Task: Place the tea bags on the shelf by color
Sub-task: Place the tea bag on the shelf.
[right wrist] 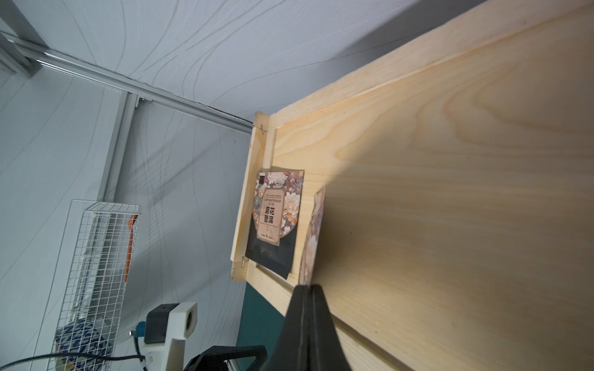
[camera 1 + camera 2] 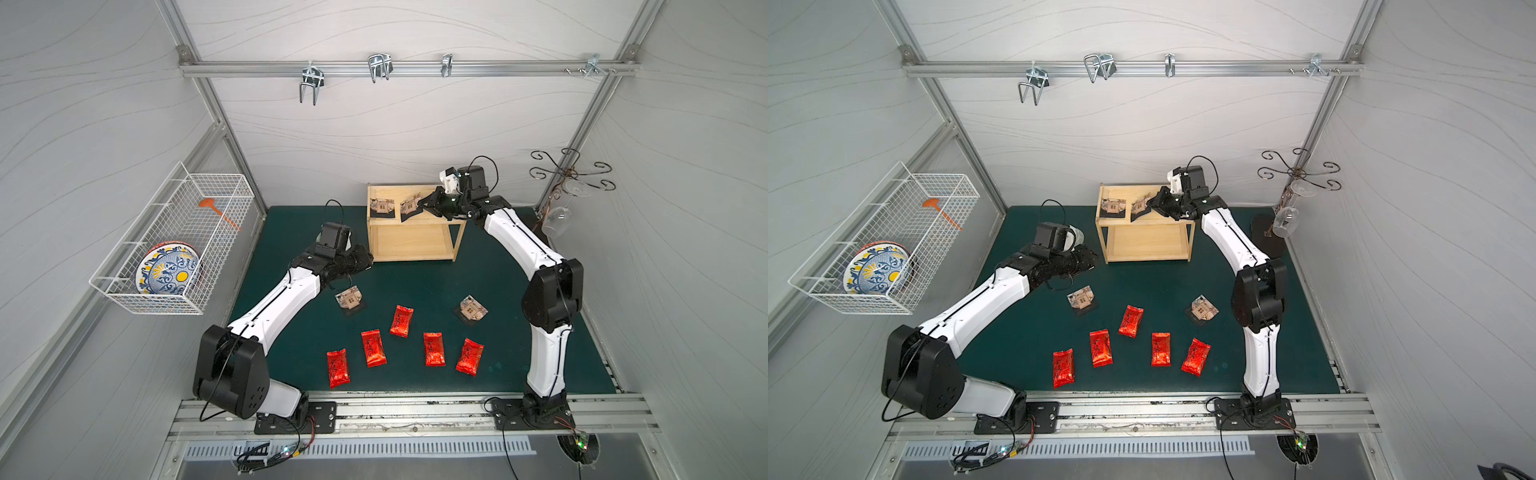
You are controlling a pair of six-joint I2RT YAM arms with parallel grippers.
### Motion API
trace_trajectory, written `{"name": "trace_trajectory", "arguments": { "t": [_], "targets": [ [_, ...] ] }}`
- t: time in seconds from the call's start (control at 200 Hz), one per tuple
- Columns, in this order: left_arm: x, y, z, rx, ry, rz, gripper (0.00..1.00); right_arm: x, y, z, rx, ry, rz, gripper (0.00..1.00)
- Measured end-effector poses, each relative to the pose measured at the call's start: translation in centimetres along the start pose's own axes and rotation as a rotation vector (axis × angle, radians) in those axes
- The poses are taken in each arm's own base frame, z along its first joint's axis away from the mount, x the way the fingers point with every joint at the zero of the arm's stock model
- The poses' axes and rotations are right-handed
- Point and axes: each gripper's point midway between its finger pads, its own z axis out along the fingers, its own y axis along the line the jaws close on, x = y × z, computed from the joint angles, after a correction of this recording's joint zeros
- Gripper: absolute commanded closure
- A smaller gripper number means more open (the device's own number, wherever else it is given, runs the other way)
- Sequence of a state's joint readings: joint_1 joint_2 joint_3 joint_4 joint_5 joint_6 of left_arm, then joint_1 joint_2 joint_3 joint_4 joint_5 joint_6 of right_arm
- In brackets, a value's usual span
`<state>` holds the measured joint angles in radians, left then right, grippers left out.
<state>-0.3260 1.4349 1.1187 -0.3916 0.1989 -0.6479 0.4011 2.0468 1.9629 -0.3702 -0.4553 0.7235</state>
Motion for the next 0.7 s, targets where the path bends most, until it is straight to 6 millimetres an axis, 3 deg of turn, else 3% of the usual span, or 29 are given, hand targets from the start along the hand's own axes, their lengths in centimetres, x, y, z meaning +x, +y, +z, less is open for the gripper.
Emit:
{"name": "trace_trajectory", "arguments": {
  "t": [0.16,0.52,0.695],
  "targets": [
    [-0.2,0.2,0.0,-0.002,-0.003,-0.005,0.49,0.1,-1.1,0.8,0.037,0.004,0.001,1.0],
    [-0.4,0.5,-0.1,-0.003,-0.006,-0.013,0.49,-0.5,-1.4,2.0,0.044,0.005,-0.004,1.0],
    [-0.4,0.4,-0.1,0.004,-0.001,-0.017,0.49,-0.6,-0.7,1.9,0.037,0.002,-0.018,0.87]
  ]
}}
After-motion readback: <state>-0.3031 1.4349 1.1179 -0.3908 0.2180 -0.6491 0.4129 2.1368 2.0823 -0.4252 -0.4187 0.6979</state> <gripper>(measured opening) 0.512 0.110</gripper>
